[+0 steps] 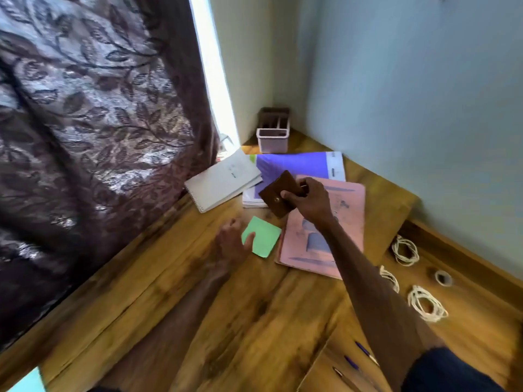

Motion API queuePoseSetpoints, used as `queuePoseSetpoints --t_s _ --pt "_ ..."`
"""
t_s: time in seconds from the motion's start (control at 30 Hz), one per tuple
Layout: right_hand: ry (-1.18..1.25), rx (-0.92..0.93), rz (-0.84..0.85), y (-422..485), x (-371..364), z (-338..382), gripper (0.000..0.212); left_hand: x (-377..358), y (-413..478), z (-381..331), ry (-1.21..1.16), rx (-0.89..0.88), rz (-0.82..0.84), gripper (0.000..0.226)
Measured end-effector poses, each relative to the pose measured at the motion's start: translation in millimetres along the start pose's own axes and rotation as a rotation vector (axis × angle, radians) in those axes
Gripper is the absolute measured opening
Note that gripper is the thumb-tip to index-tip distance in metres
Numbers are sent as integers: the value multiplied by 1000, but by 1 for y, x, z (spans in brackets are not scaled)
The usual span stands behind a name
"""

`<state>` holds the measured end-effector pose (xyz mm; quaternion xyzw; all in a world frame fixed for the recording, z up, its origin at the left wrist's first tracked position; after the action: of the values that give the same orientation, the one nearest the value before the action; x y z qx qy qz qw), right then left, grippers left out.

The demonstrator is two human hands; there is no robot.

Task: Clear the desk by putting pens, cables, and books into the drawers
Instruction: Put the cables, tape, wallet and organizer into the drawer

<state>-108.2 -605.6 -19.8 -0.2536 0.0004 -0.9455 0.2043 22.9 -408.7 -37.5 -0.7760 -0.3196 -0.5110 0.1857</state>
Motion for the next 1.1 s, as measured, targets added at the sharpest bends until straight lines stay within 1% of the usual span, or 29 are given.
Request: queuePoseSetpoints --t_s 0.03,0.07,0.1,0.13,0.2,0.23,0.3,0.37,0.43,0.47,0.53,0.6,0.67,0.73,0.77,0.83,0.9,0.97,1.03,1.1 --pt "106 -52 -20 -16 14 -11 40 4 -3 -8 -124 14 -74 31" --pt "205 -96 -35 -34 28 -20 37 7 -7 -17 -251 43 -110 30" --pt "287 -147 -66 -53 44 -35 35 3 -11 -30 -370 65 -78 33" --pt "364 -209 -99 -72 58 -50 34 -4 -17 -46 -459 84 10 36" --pt "520 -363 -164 -111 88 -85 38 -24 -34 -87 -609 87 237 32" --pt "588 -433 -183 -127 99 -100 40 -33 -42 -105 -645 63 303 27" --pt "679 -542 -214 -158 130 -128 37 -49 -60 -144 -622 -43 345 17" --pt "786 -605 -217 -184 164 -151 30 -66 -79 -178 -601 -126 386 12" --pt "858 -634 -252 -204 196 -175 32 -83 -98 -205 -574 -210 471 11" --pt "841 -651 -297 -213 214 -189 34 -91 -107 -218 -550 -265 522 12" --pt "774 -690 -439 -227 247 -223 34 -105 -123 -235 -514 -350 621 13" --pt "714 -737 -633 -240 279 -259 31 -113 -135 -242 -471 -390 676 11" --pt "633 -789 -834 -259 306 -291 34 -119 -147 -242 -449 -410 714 10" --pt "553 -839 -952 -277 320 -324 35 -123 -158 -234 -406 -421 742 11" --pt "505 -870 -970 -282 322 -339 35 -126 -160 -230 -382 -428 745 11" --pt "393 -914 -940 -287 318 -362 33 -130 -162 -222 -364 -425 756 9" --pt "334 -984 -902 -289 308 -379 35 -131 -162 -215 -354 -426 767 6" --pt "304 -1055 -906 -292 297 -387 36 -132 -162 -210 -336 -434 763 6" --pt "274 -1073 -892 -290 287 -388 34 -132 -160 -208 -329 -437 756 4" --pt "232 -1051 -872 -287 280 -384 32 -132 -159 -207 -329 -443 756 5"
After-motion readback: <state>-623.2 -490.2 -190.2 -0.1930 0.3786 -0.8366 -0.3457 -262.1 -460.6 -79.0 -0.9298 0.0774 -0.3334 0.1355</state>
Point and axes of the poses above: each hand's wrist, its own y-axis towards the middle knuckle, its own x-axis out of the back of the hand, z = x × y, the point moved 6 cm from there along y, towards the middle knuckle, and after that the axes turned 6 degrees about -z, right-handed, at the moved point
